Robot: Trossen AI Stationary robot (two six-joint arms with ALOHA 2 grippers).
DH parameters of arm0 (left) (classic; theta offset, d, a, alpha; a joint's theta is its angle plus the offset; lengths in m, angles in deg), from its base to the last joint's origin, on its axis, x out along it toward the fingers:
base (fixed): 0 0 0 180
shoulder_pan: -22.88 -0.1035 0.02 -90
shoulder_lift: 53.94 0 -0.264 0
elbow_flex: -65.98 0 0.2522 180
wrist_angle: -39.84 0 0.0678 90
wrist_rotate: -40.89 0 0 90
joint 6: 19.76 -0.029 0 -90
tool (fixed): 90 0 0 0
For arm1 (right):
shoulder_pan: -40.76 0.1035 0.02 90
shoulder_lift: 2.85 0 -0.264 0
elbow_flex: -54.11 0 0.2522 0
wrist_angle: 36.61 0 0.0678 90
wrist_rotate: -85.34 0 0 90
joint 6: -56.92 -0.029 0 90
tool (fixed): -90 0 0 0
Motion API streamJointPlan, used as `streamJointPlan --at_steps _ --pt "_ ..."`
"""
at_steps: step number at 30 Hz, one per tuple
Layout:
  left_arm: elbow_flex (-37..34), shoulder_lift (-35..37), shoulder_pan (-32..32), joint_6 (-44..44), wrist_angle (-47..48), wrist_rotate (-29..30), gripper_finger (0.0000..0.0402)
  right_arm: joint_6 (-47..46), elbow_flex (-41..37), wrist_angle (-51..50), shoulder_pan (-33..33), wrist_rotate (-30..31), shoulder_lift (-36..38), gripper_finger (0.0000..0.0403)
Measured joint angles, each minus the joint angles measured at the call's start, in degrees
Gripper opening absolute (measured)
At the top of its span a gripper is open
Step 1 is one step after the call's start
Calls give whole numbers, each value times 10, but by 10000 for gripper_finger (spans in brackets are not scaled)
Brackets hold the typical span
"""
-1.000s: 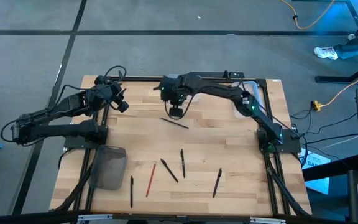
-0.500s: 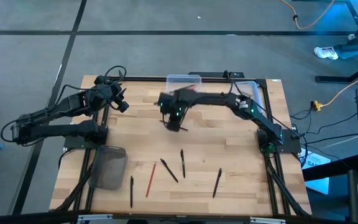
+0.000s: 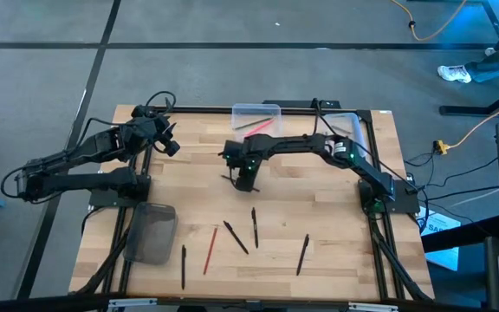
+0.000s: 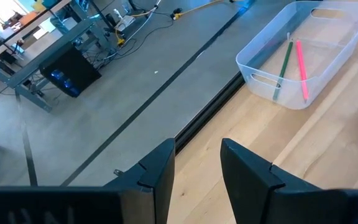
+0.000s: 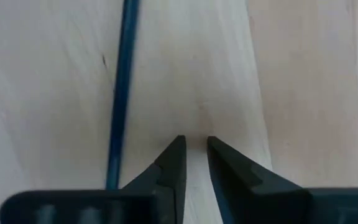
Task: Sort crayons/erasers/pens/pencils in bins
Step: Put the blue pencil into the left transparent bin
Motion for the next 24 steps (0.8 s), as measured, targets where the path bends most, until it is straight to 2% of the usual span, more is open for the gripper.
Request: streamJointPlan --at_steps 5,10,15,24 --pt "0 0 0 1 0 0 124 3 45 -11 -2 -6 -2 70" --pt "0 0 0 -2 3 0 124 -41 58 24 24 -25 -1 70" --pt "0 0 0 -12 2 0 124 -37 58 33 64 40 -4 70" --pt "0 0 0 -10 0 0 124 -67 51 22 78 32 -5 70"
